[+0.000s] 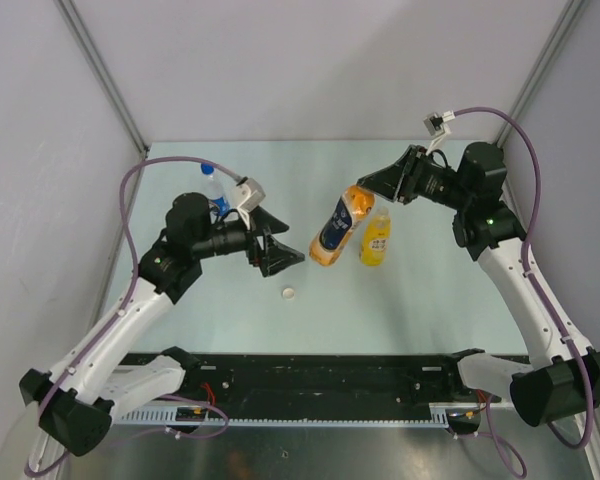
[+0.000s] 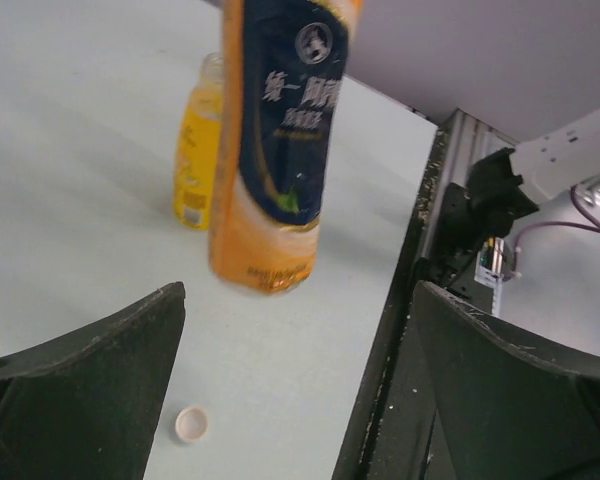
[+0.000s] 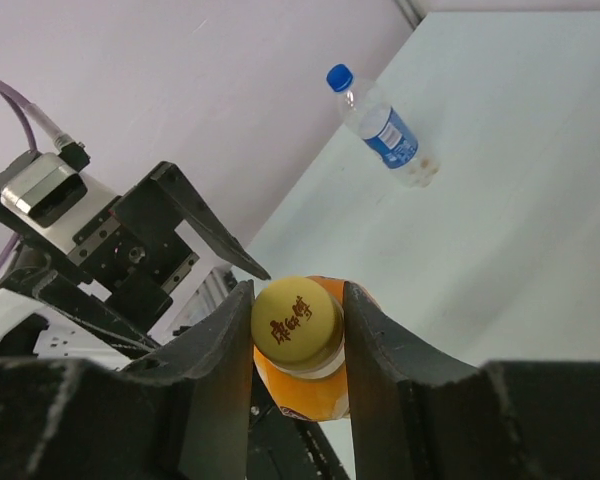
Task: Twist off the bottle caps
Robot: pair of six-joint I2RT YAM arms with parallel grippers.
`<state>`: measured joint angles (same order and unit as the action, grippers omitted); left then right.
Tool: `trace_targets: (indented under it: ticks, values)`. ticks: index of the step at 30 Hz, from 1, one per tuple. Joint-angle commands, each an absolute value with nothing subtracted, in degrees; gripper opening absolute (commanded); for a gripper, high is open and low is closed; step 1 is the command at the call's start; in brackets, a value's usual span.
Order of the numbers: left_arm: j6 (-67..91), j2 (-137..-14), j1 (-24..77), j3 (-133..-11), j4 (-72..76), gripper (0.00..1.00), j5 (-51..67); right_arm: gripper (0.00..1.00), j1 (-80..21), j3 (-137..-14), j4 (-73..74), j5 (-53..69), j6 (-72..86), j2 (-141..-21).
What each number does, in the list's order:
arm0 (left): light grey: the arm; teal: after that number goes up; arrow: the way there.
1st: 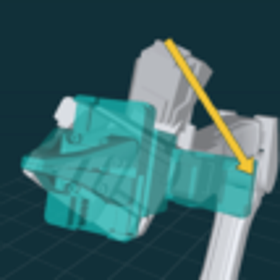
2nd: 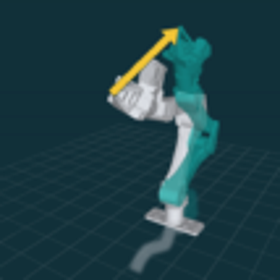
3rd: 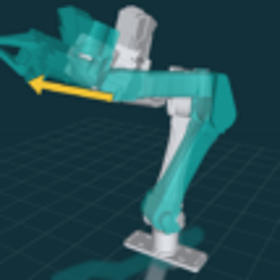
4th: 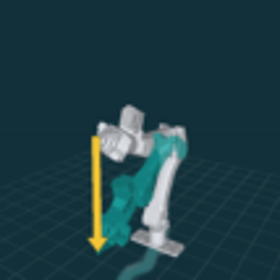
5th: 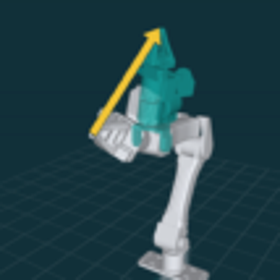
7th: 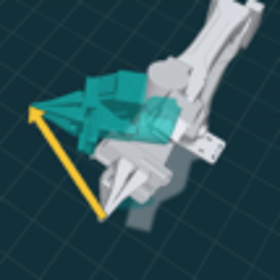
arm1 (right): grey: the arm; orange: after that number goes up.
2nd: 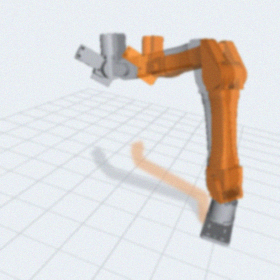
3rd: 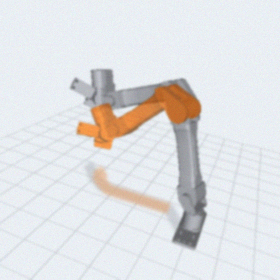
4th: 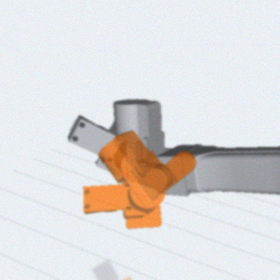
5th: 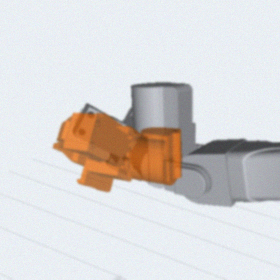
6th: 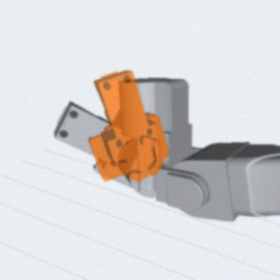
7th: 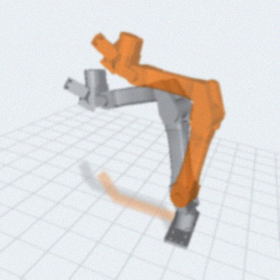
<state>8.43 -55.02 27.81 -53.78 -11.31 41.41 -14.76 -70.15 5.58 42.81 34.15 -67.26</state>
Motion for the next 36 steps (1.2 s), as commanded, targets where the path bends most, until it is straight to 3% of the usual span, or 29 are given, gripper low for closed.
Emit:
trace_targets:
  ticks: [1,22,29,36]
  values:
    - [6.66,-57.77,32.33,-57.18,-8.99,0.99,41.36,0.0,-14.87,-70.28,3.71,46.31,37.41,-65.13]
    - [5.75,-67.63,40.48,-57.8,-4.07,0.97,34.53,0.0,-19.16,-68.36,-1.16,46.09,41.26,-64.71]
    - [5.92,-68.76,41.18,-56.61,-3.39,0.84,34.79,0.0,-19.21,-67.92,-1.84,45.52,42.19,-64.08]
    - [6.54,-69.62,41.29,-55.81,-2.73,0.57,35.45,0.0,-19.4,-67.57,-1.28,44.81,41.77,-63.76]
